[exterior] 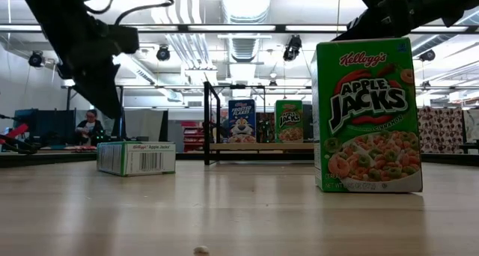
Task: Stack cereal on shelf
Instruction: Put the left green cereal box aligned with the other green cereal box on the shelf
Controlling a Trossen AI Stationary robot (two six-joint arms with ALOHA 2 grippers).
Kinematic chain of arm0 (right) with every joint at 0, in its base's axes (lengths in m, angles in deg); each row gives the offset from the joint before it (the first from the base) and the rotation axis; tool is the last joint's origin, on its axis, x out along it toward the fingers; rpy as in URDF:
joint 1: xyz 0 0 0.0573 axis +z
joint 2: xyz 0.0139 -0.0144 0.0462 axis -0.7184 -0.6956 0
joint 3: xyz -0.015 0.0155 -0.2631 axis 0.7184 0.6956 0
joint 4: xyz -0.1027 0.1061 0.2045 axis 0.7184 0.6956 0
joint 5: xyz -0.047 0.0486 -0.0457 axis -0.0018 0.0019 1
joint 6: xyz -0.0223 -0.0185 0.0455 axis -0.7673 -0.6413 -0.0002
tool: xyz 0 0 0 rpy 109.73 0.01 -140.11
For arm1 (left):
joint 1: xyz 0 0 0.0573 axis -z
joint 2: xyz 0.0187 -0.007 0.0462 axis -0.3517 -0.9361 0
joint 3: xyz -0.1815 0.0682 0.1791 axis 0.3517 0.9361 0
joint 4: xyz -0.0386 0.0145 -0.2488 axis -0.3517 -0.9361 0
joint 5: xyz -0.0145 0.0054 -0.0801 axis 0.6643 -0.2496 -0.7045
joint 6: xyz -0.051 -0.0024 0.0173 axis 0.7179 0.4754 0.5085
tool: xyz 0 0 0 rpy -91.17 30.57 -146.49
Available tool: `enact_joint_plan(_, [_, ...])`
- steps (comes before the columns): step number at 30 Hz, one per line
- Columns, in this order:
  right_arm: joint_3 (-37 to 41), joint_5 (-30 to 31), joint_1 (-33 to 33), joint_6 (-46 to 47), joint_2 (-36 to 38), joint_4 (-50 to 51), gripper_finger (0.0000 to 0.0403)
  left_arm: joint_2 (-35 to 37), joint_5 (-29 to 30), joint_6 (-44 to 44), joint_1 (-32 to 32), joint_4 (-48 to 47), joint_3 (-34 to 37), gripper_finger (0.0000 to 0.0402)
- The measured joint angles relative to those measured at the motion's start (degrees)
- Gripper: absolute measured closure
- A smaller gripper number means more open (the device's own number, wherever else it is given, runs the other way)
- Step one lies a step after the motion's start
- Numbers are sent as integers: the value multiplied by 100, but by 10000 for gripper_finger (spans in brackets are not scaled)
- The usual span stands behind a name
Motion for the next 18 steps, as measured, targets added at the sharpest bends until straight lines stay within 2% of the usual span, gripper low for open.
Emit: enact_joint_plan(18, [0, 0, 0, 22, 0, 2, 394, -885, 11, -451, -17, 634, 1, 196])
